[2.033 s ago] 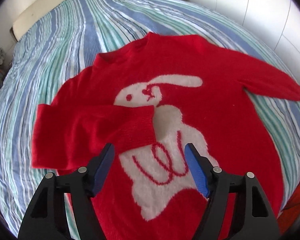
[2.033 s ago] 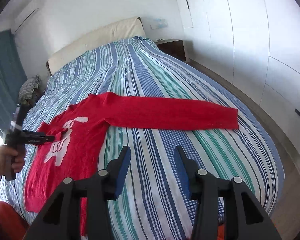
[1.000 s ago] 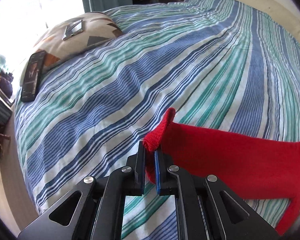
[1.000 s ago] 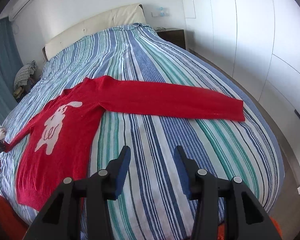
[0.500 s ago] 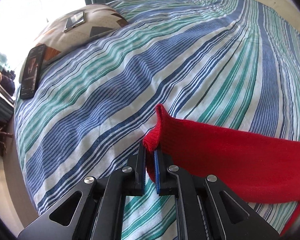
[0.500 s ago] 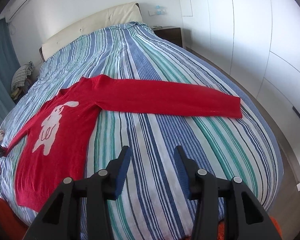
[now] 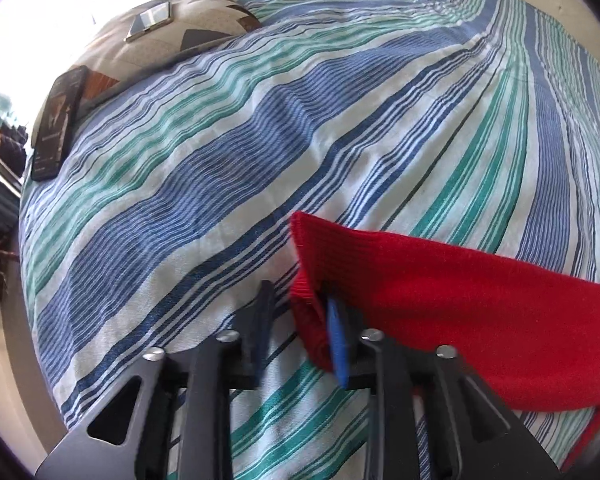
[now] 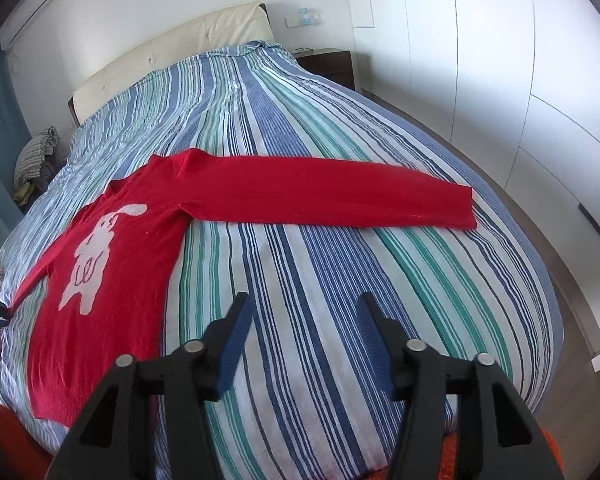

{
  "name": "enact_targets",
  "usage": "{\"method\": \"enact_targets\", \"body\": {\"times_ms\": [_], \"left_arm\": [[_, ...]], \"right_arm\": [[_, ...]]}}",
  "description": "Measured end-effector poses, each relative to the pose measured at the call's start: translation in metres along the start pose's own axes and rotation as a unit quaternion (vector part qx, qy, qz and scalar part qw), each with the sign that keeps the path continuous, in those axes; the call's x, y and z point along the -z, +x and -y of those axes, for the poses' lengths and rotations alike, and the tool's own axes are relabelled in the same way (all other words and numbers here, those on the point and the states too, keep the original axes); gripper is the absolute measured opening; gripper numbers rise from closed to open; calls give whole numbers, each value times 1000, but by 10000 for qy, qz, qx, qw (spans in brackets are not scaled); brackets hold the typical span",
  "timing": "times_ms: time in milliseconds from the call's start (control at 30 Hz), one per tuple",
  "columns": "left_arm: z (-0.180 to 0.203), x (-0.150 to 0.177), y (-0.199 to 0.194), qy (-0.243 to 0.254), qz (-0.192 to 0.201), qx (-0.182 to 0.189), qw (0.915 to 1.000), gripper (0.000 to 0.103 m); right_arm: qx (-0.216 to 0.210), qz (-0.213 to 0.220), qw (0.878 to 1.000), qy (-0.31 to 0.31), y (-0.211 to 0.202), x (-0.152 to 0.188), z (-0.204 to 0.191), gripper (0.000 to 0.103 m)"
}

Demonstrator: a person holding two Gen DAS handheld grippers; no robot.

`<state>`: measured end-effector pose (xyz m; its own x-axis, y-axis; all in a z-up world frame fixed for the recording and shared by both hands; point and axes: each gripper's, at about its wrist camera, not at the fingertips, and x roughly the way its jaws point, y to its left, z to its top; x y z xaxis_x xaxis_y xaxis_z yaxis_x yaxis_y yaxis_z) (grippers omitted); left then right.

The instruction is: Fold small clothes

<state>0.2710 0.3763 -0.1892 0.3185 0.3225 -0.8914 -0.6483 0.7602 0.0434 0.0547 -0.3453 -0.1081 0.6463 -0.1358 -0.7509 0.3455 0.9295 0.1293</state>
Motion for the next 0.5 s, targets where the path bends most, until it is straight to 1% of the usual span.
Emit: {"method": "enact_targets", "body": {"times_ms": [33,67,100,167,267,367,433,500], "left_arm": [[-6,0,-5,-64,38,-12,10000,73],[-12,1,-11,-117,113,-5,9999,78],[-20,3,-19,-163,224,62,9996,80],[-31,10,-32,-193,296,239,9991,80],[-39,32,-60,-97,402,450,9981,80],[-31,69,-94,230,507,949,9939,83],[-16,102,-112,578,526,1268,9888,88],[3,132,-121,903,464,1519,9832,88]], "right_arm": [[27,39,10000,12,-1,0,0,71],[39,83,10000,22,-3,0,0,74],[35,110,9999,29,-4,0,1,74],[20,145,9999,69,-7,0,2,74],[-8,223,9996,195,-10,-1,7,74],[-55,294,9988,376,-13,-1,13,74],[-74,316,9983,479,-14,-1,16,74],[-82,330,9980,532,-14,-1,18,74]]}}
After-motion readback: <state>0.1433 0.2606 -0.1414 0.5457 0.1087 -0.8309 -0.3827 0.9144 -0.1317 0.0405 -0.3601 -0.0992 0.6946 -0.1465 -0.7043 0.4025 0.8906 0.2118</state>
